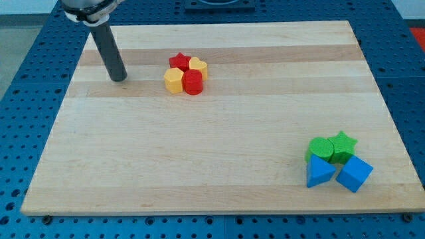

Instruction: Separate the yellow blocks and red blocks from each other

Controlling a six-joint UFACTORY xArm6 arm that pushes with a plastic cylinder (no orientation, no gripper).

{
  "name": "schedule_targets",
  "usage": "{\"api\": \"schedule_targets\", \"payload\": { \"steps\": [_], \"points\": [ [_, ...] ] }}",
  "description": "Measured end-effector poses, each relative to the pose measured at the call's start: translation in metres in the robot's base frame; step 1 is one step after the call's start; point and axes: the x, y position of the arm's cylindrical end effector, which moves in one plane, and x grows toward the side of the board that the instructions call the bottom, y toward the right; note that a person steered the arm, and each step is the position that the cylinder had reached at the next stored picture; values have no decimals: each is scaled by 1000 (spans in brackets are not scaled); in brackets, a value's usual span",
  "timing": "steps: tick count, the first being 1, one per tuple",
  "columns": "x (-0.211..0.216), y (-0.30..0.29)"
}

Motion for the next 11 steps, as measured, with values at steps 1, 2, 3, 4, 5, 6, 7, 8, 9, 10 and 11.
{"api": "schedule_targets", "payload": {
  "steps": [1,2,3,4,5,6,7,8,9,10,11],
  "points": [
    [-8,15],
    [-6,60],
    [10,104],
    [27,137],
    [50,174],
    [75,207],
    [87,222],
    [77,225],
    [50,217],
    [52,191],
    [68,165]
  ]
}}
